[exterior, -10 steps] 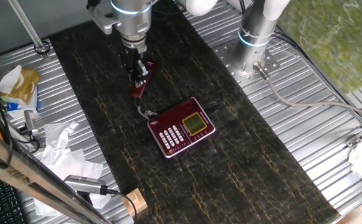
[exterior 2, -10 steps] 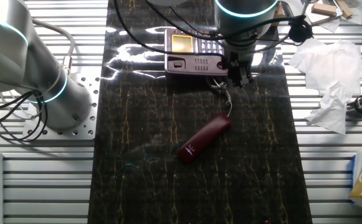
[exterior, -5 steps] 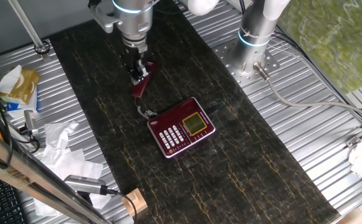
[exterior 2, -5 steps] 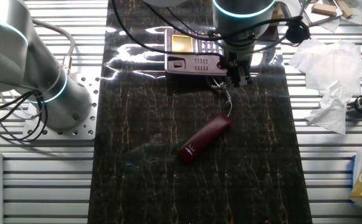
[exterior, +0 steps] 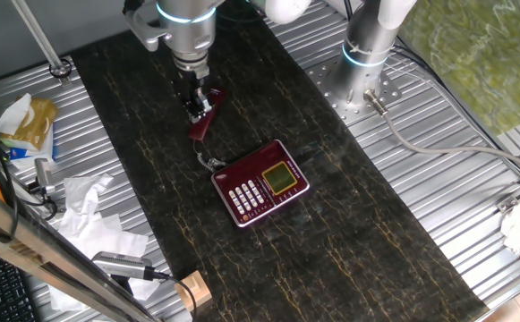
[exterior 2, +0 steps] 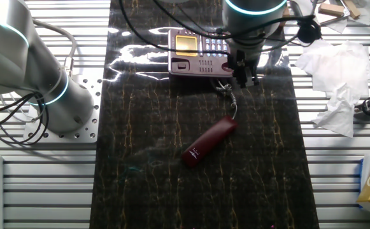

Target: Place the handset of the telephone on the corresponding phone cradle

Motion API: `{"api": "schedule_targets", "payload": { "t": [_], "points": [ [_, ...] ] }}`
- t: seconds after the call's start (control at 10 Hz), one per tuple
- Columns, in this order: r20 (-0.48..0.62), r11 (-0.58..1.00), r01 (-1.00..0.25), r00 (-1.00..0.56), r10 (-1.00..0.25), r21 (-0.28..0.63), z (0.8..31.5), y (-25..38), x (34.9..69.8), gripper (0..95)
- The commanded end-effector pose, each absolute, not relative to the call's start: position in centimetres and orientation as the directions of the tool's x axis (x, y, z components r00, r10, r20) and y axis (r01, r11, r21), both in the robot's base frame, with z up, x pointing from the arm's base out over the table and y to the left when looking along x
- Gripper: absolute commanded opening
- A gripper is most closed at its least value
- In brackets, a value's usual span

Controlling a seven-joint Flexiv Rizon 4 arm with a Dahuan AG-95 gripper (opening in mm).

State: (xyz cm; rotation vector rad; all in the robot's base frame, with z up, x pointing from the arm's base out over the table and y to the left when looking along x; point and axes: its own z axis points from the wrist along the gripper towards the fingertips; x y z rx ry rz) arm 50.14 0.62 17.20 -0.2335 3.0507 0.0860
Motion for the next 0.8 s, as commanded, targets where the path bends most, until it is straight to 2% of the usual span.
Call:
{"api": "schedule_targets", "payload": {
  "t": [0.1, 0.8],
  "points": [
    [-0.099, 0.988, -0.148, -0.985, -0.143, 0.050, 17.1, 0.7, 50.2, 0.0],
    [-0.101, 0.996, -0.074, -0.992, -0.069, 0.049, 16.2, 3.0, 51.5, 0.0]
  ]
}}
